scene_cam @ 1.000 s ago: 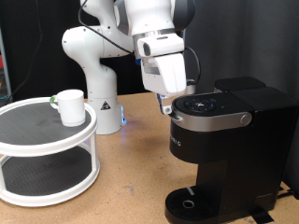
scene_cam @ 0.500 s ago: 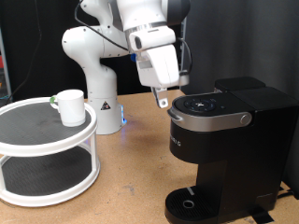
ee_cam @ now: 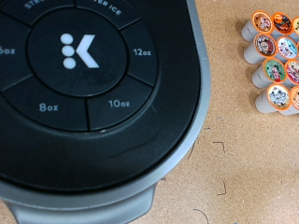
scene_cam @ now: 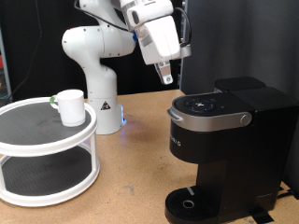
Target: Make a cup of coffee with the keurig machine
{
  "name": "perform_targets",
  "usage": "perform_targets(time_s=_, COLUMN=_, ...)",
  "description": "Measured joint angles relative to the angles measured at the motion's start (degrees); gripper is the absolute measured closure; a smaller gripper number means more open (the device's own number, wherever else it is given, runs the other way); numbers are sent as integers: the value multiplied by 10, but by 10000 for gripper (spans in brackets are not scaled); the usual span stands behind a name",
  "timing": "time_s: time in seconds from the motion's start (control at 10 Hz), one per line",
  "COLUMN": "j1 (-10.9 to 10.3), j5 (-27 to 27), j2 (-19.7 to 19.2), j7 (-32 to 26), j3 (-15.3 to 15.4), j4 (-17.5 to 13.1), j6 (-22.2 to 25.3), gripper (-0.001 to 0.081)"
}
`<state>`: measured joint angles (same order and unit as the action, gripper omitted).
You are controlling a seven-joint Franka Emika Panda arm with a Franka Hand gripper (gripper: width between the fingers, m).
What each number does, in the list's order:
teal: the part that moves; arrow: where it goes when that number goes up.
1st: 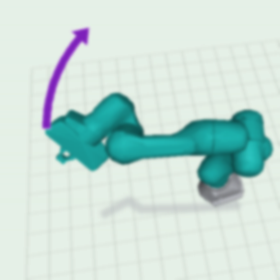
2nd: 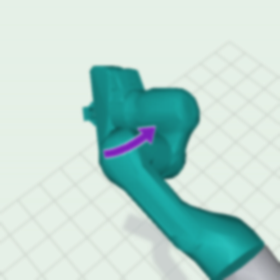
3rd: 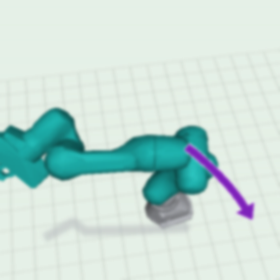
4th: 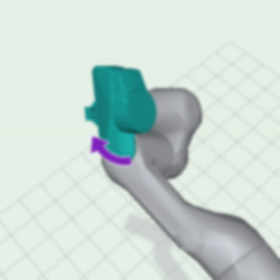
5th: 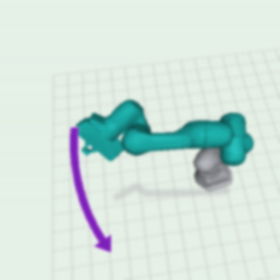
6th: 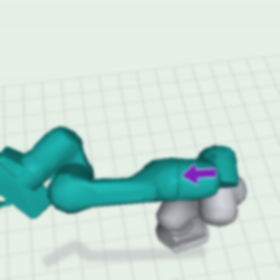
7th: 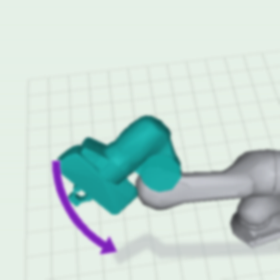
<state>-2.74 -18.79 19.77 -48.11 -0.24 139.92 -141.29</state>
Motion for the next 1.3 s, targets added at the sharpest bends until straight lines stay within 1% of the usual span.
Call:
perform_targets(time_s=0.1, j1=3, j5=2, j2=0, j7=24, j3=2, j4=4, j6=-2, gripper=805)
perform_targets(time_s=0.2, j1=4, j5=-11, j2=0, j7=49, j3=2, j4=13, j6=-3, gripper=805)
perform_targets(time_s=0.3, j1=5, j5=-28, j2=2, j7=67, j3=-1, j4=22, j6=7, gripper=805)
perform_targets(time_s=0.4, j1=7, j5=-32, j2=8, j7=80, j3=-7, j4=30, j6=39, gripper=805)
perform_targets(time_s=0.5, j1=11, j5=-32, j2=17, j7=81, j3=-16, j4=38, j6=82, gripper=805)
perform_targets(time_s=0.6, j1=16, j5=-22, j2=29, j7=70, j3=-25, j4=45, j6=126, gripper=805)
perform_targets(time_s=0.7, j1=19, j5=-14, j2=43, j7=54, j3=-32, j4=51, j6=150, gripper=805)
perform_targets(time_s=0.8, j1=19, j5=-11, j2=56, j7=43, j3=-35, j4=58, j6=157, gripper=805)
perform_targets(time_s=0.9, j1=19, j5=-12, j2=55, j7=46, j3=-35, j4=58, j6=157, gripper=805)
perform_targets(time_s=1.0, j1=18, j5=-32, j2=56, j7=40, j3=-38, j4=61, j6=157, gripper=805)
perform_targets(time_s=1.1, j1=17, j5=-68, j2=60, j7=26, j3=-47, j4=67, j6=158, gripper=805)
perform_targets(time_s=1.2, j1=16, j5=-95, j2=70, j7=8, j3=-62, j4=75, j6=172, gripper=805)
perform_targets(time_s=1.3, j1=17, j5=-108, j2=85, j7=-5, j3=-77, j4=84, j6=190, gripper=805)
